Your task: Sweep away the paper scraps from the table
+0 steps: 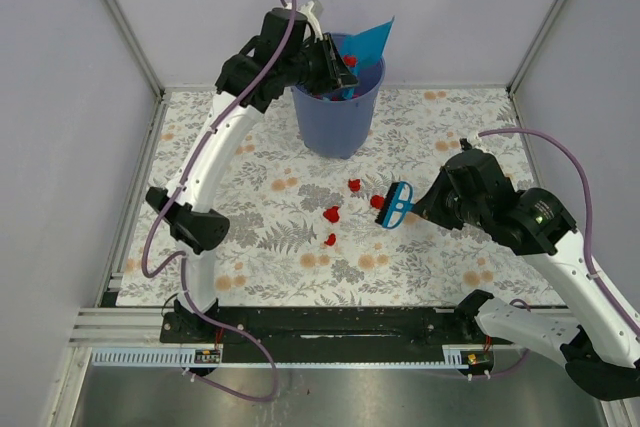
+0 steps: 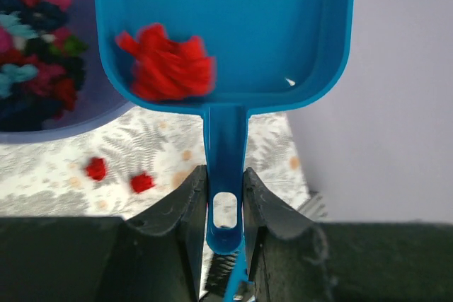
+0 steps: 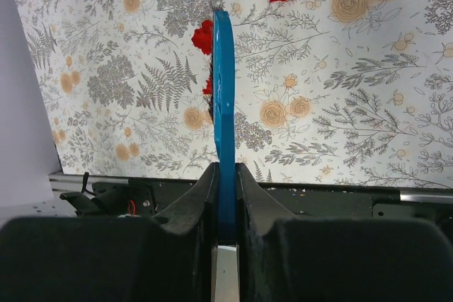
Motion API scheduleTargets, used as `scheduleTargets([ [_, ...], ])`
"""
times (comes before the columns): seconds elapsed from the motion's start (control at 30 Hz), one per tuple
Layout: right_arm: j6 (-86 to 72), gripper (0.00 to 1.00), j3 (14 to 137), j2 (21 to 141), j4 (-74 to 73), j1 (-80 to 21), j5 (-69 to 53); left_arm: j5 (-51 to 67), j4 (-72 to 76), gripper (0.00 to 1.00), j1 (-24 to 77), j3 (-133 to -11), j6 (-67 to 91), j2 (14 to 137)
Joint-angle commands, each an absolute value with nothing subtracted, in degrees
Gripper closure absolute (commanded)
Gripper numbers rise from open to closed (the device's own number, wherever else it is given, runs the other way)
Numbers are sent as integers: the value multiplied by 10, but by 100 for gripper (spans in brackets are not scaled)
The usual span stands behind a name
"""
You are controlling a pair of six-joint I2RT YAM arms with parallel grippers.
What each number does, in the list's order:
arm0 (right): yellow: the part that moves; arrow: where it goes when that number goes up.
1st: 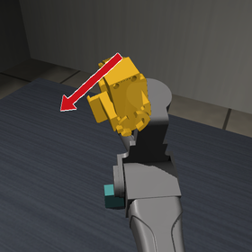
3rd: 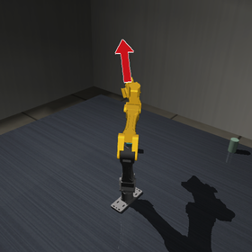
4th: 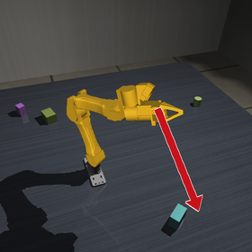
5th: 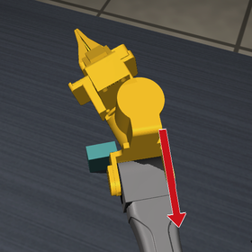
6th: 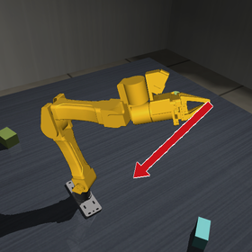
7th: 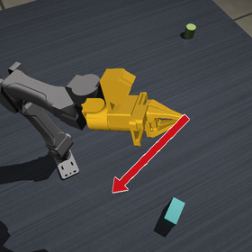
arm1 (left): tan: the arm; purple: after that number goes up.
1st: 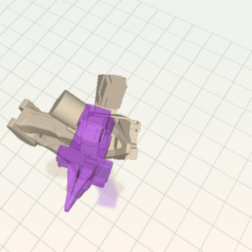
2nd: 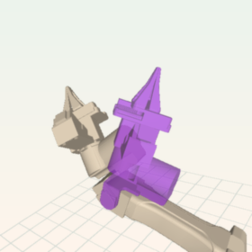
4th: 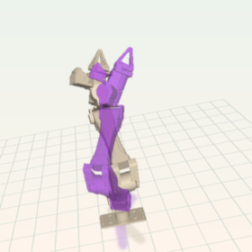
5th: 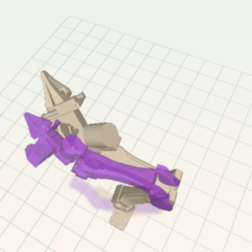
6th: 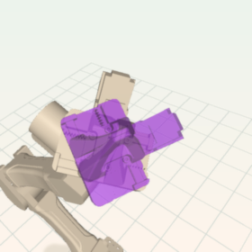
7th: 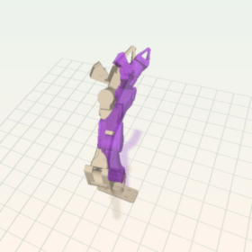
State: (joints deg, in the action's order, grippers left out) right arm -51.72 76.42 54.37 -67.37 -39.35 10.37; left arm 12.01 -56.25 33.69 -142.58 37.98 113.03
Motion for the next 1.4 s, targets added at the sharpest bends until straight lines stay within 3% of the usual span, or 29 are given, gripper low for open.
scheduleTargets([
  [0.0, -519, 100, 762, 538, -652, -392, 100, 254, -403, 100, 307, -1407, 527, 1138],
  [0.23, -516, 100, 761, 543, -642, -393, 98, 340, -106, 100, 273, -1330, 791, 1130],
  [0.47, -518, 100, 757, 538, -642, -393, 96, 301, 181, 100, 258, -1166, 1010, 1071],
  [0.63, -515, 100, 759, 539, -647, -393, 91, 256, 262, 100, 258, -1120, 1090, 1056],
  [0.93, -510, 100, 770, 538, -659, -391, 82, 262, 285, 100, 258, -1028, 1128, 1005],
  [1.13, -507, 100, 776, 534, -670, -391, 86, 294, 125, 100, 262, -1017, 985, 934],
  [1.37, -490, 100, 785, 549, -677, -392, 83, 301, 67, 100, 265, -917, 903, 833],
])
